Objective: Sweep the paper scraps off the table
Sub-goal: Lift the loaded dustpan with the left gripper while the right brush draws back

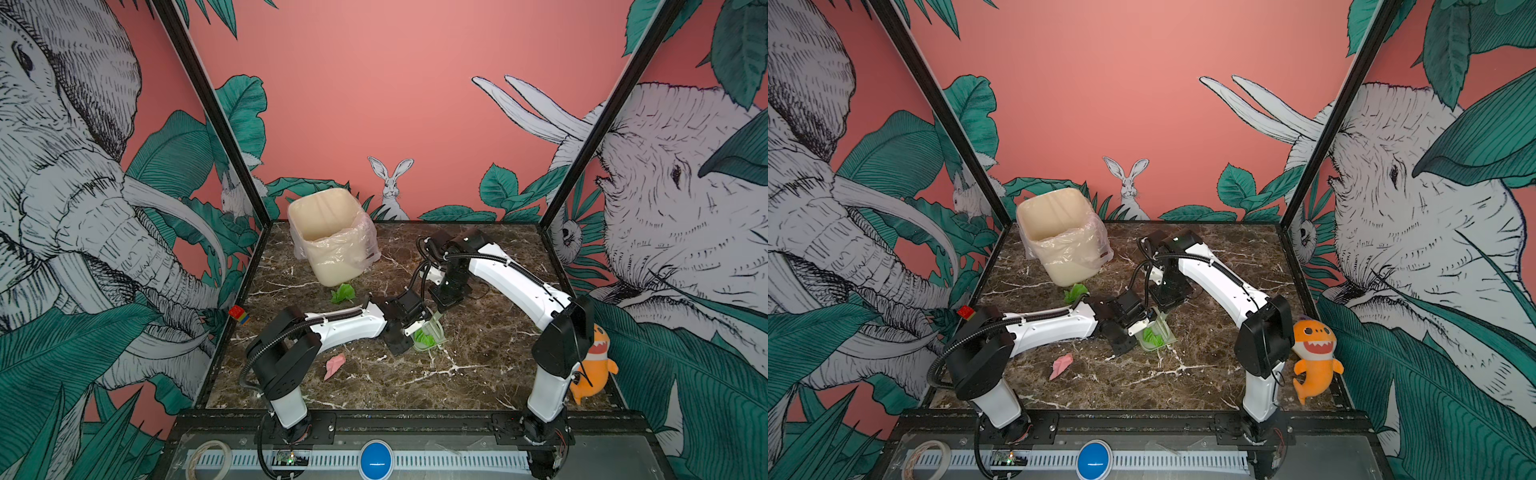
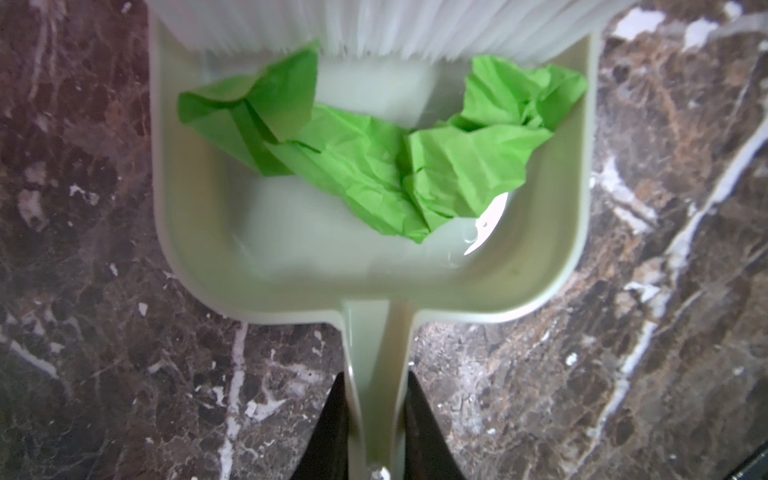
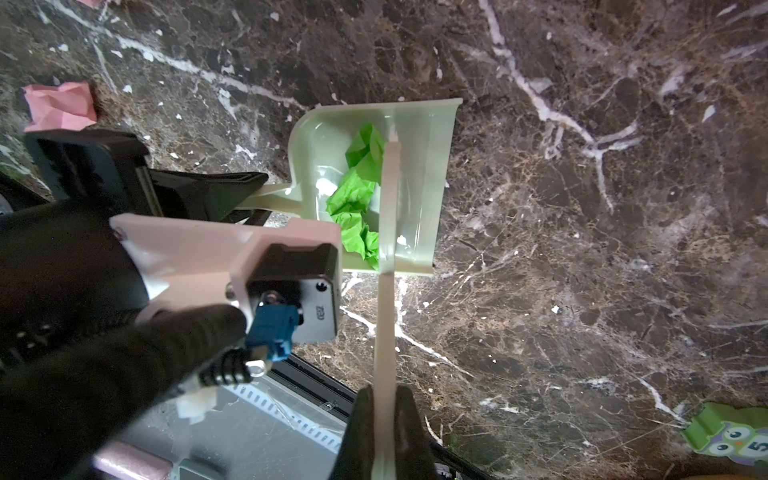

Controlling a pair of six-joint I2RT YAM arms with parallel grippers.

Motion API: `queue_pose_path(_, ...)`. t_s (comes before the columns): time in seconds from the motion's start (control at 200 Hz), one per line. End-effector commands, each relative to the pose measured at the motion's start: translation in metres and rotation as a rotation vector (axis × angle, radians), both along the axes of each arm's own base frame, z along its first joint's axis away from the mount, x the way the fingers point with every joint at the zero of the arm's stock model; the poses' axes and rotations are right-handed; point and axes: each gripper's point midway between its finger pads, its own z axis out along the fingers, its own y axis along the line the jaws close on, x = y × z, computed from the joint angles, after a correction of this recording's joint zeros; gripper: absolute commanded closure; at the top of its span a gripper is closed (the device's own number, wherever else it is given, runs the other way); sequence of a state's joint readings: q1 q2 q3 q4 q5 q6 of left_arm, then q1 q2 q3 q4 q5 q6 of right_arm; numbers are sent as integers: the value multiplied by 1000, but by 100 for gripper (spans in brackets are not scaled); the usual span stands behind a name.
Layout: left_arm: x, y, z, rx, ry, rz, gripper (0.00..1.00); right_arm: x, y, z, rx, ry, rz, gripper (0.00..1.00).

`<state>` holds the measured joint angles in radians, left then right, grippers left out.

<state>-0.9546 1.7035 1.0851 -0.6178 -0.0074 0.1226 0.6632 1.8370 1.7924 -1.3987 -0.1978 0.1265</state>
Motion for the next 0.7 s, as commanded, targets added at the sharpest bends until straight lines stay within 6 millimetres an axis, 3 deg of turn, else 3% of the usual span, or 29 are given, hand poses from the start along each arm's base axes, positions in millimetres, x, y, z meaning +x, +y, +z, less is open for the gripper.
queue_pose_path(0.0, 0, 0, 10, -9, -13, 2, 87, -5, -12, 22, -9, -51, 34, 100)
queue_pose_path(0.375, 7, -2, 42, -69, -70, 34, 87, 14, -50, 53, 38, -143, -83, 100)
queue_pose_path(0.69, 16, 10, 86, -166, -97, 120, 87, 22, -87, 65, 57, -178, -175, 100)
